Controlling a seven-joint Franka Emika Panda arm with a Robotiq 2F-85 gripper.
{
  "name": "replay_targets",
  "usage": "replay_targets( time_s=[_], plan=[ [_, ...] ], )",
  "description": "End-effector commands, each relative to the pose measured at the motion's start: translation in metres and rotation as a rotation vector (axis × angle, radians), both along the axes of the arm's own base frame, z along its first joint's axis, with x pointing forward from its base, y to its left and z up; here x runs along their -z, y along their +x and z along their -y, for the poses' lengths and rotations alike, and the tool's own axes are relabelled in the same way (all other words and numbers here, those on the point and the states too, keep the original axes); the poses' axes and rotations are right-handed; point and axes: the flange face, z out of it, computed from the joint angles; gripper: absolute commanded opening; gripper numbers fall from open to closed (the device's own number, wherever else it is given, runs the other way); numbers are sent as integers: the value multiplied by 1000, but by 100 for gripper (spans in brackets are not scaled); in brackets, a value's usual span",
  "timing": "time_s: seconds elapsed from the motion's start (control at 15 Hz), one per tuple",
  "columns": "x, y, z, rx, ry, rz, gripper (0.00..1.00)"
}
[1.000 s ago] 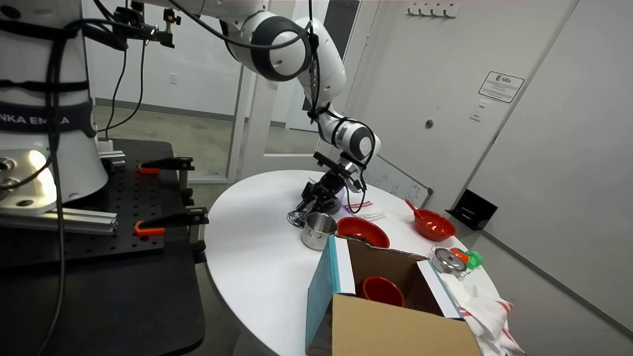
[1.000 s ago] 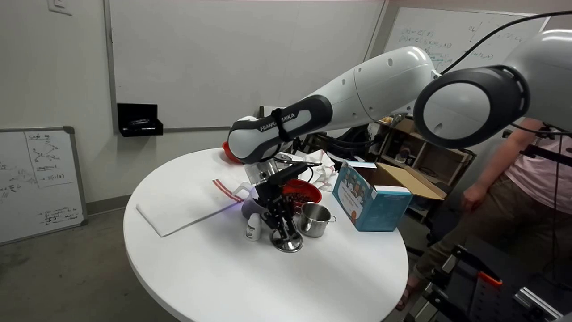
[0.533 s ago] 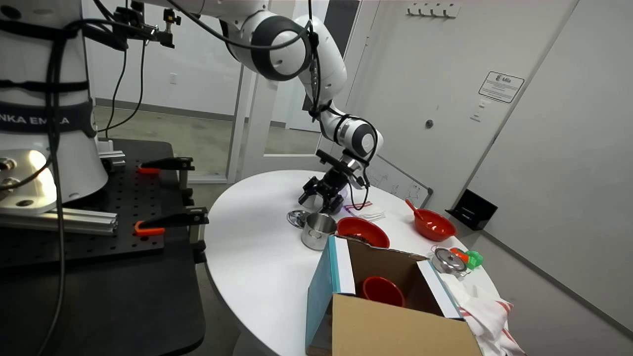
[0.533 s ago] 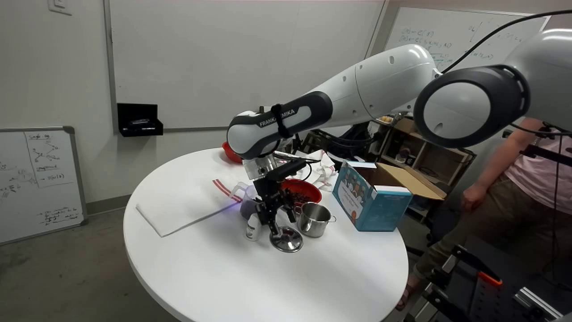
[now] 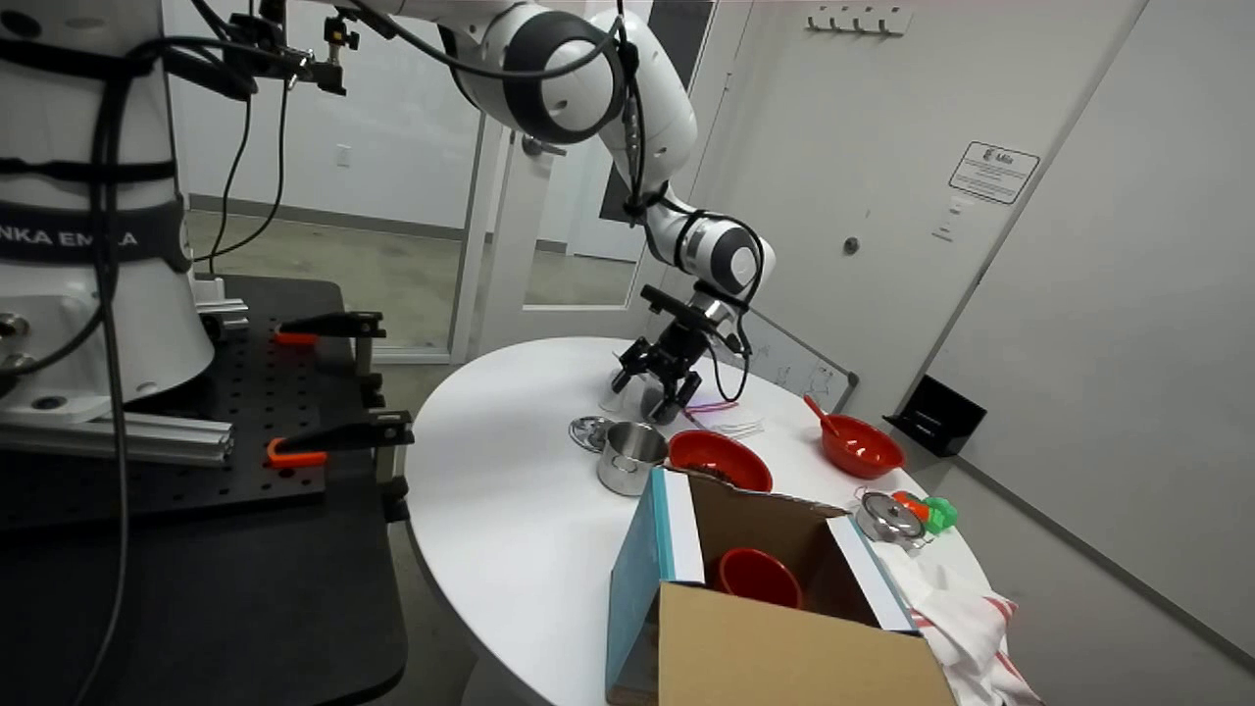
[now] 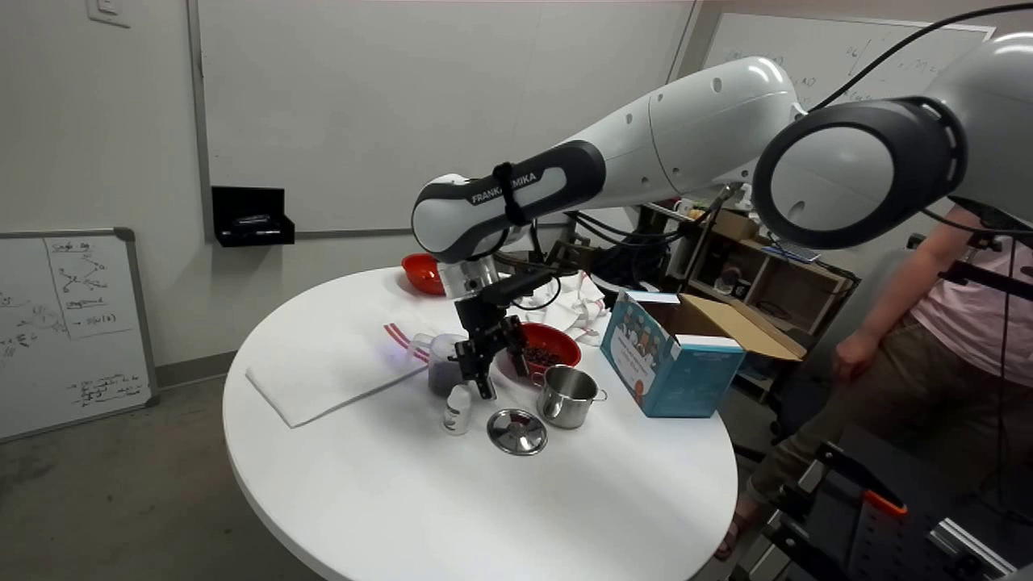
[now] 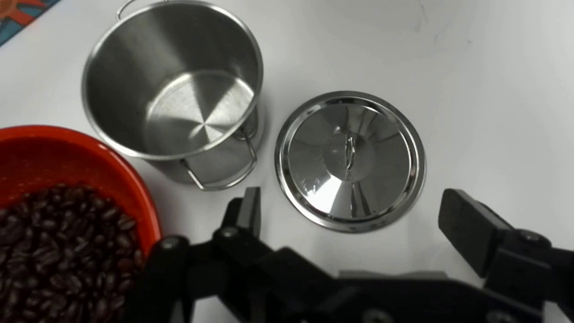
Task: Uncover the pot and put the lid on the table
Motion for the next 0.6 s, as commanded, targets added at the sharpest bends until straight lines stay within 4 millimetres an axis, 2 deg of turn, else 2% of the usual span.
replay_targets(
  time_s=[0.0,0.27,0.53],
  plan=[
    [-12,4,7,-6,-13,22,100],
    [-25,11,15,18,-26,61,100],
    [-51,20,18,48,-53,127,100]
  ],
)
